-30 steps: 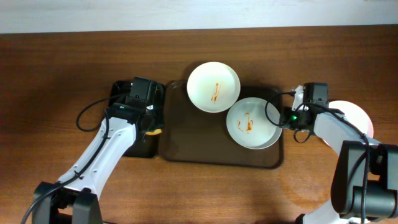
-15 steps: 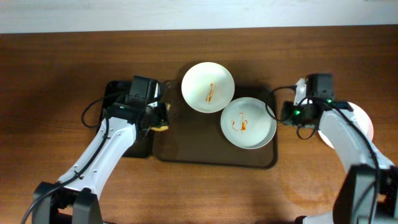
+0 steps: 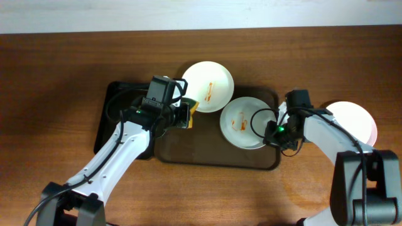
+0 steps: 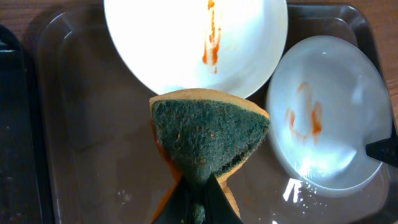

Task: Clean dirty plates on tray and stack at the side
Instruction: 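Grasp the next sauce-smeared plate rim with the right gripper, then scrub the held plate with the sponge in the left gripper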

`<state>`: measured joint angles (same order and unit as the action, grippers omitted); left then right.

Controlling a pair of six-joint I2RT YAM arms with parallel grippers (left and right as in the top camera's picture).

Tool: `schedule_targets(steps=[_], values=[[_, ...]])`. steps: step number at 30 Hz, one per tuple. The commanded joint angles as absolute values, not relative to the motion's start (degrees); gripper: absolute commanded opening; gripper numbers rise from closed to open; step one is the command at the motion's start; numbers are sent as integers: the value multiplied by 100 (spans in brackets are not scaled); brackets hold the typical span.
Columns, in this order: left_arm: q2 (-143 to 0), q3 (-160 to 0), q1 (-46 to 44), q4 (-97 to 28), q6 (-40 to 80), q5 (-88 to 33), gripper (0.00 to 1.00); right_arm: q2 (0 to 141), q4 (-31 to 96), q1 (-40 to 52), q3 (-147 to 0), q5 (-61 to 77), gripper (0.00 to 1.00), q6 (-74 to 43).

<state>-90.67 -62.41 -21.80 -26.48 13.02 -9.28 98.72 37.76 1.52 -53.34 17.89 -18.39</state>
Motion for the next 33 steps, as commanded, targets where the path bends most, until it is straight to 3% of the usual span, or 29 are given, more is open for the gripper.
schedule_targets(steps=[1,7,11,15,19,26,30,33], values=[[-9107,-6250,-2198,-2615,1208,-1031,0,10049,3634,440,-5301,1584,4,-2169],[-9150,-6243,-2285,-2615,1236,-1566,0,10057,3656,1096,-5301,1579,4,-2154],[-9706,-6239,-2910,-2582,2161,-1693,0,10057,3640,1118,-5301,1584,4,-2156],[-10396,-6239,-3402,-2056,3177,-2585,0,10057,3638,1118,-5301,1584,4,-2156],[-10807,-6239,-3487,-1326,3214,-3522,0,10057,3640,1118,-5301,1584,4,-2156],[-11159,-6226,-3487,-1378,3258,-3529,0,10057,3640,1118,-5301,1584,4,-2156],[-11275,-6222,-3382,-2285,2926,-1684,0,10057,3662,1120,-5301,1586,4,-2156],[-11238,-6246,-3004,-2281,2714,-1518,0,10057,3662,1120,-5301,1584,4,-2154]])
